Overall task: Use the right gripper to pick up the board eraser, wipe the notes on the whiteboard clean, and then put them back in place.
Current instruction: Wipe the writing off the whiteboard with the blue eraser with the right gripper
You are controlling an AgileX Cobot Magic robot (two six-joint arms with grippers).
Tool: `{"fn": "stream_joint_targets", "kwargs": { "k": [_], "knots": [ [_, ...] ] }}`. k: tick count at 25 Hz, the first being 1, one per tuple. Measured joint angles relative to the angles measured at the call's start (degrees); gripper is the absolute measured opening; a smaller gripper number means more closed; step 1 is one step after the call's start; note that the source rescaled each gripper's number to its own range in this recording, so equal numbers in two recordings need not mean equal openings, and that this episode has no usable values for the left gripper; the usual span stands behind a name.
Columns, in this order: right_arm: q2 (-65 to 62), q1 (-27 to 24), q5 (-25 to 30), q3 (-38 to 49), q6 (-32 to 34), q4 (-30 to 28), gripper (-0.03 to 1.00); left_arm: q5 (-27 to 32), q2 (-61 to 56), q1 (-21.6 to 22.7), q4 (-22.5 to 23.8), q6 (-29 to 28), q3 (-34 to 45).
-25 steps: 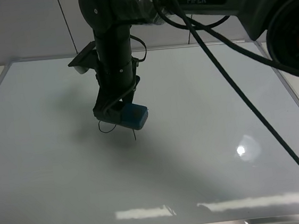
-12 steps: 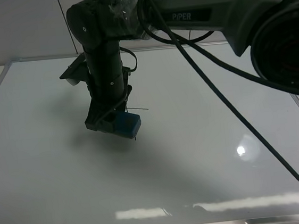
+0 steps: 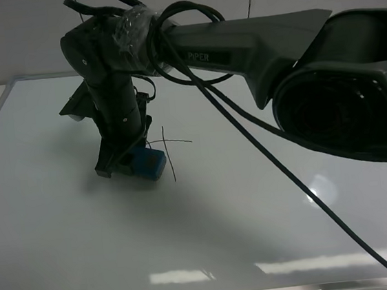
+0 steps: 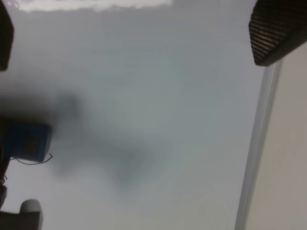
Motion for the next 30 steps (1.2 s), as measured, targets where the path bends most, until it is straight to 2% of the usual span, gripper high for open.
{"fn": "stream_joint_targets", "kwargs": {
  "k": [18, 22, 30],
  "knots": [
    [2.0, -0.5, 0.7, -1.0, 0.0, 0.1, 0.02, 0.0, 0.0, 0.0, 0.0, 0.0, 0.0],
    [2.0, -2.6, -0.2, -1.2, 0.0, 0.3, 0.02, 0.0, 0.0, 0.0, 0.0, 0.0, 0.0],
    [2.0, -10.2, -0.8, -1.4, 0.0, 1.0, 0.02, 0.0, 0.0, 0.0, 0.0, 0.0, 0.0]
  ]
}}
